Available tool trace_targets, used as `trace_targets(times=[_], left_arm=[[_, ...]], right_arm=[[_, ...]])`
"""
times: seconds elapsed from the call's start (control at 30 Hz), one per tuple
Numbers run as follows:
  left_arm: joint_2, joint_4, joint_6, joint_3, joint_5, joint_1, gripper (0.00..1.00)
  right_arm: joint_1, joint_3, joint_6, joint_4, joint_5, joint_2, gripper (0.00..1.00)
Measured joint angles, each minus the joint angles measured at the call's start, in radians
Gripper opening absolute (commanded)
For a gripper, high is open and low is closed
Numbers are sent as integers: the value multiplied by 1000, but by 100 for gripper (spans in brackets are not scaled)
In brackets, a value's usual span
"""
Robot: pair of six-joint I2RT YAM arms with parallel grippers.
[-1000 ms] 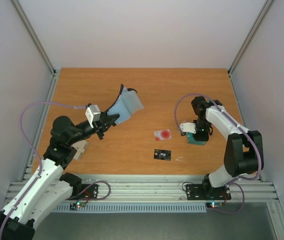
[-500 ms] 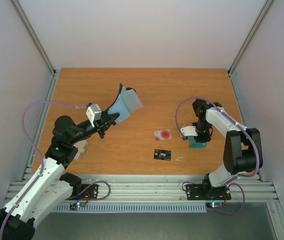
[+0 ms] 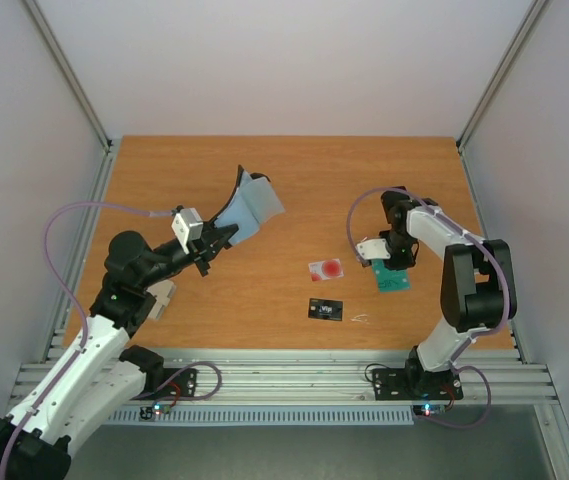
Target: Take the credit cards out of the card holder
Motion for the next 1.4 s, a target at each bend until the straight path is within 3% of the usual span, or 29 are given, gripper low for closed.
trace_targets(times=[0.17, 0.27, 0.57, 0.73, 0.9, 1.0, 1.13, 1.3, 1.33, 1.4], left_arm=[[0, -2, 5, 0, 0, 0, 0], [0, -2, 6, 0, 4, 0, 0], [50, 17, 56, 16, 91, 0, 0], [132, 47, 85, 95, 199, 0, 0], [171, 93, 103, 186, 295, -20, 0], [183, 124, 124, 230, 330, -40, 0], [191, 143, 151, 249, 360, -66, 0], [207, 150, 169, 251, 375, -98, 0], [208, 150, 169, 251, 376, -103, 0], [208, 151, 169, 251, 375, -112, 0]], right_arm=[[0, 17, -5, 75, 10, 1, 33], [6, 19, 34, 146, 11, -8, 49], [75, 375, 571, 261, -118, -172, 61], [127, 547, 943, 258, -356, -306, 69], [122, 547, 1251, 286, -799, -417, 77], [125, 534, 1341, 281, -970, -437, 78], [144, 535, 1398, 242, -1077, -433, 83], [256, 547, 1394, 129, -1107, -409, 79], [281, 554, 1389, 107, -1101, -399, 74], [316, 558, 1381, 83, -1086, -388, 51]])
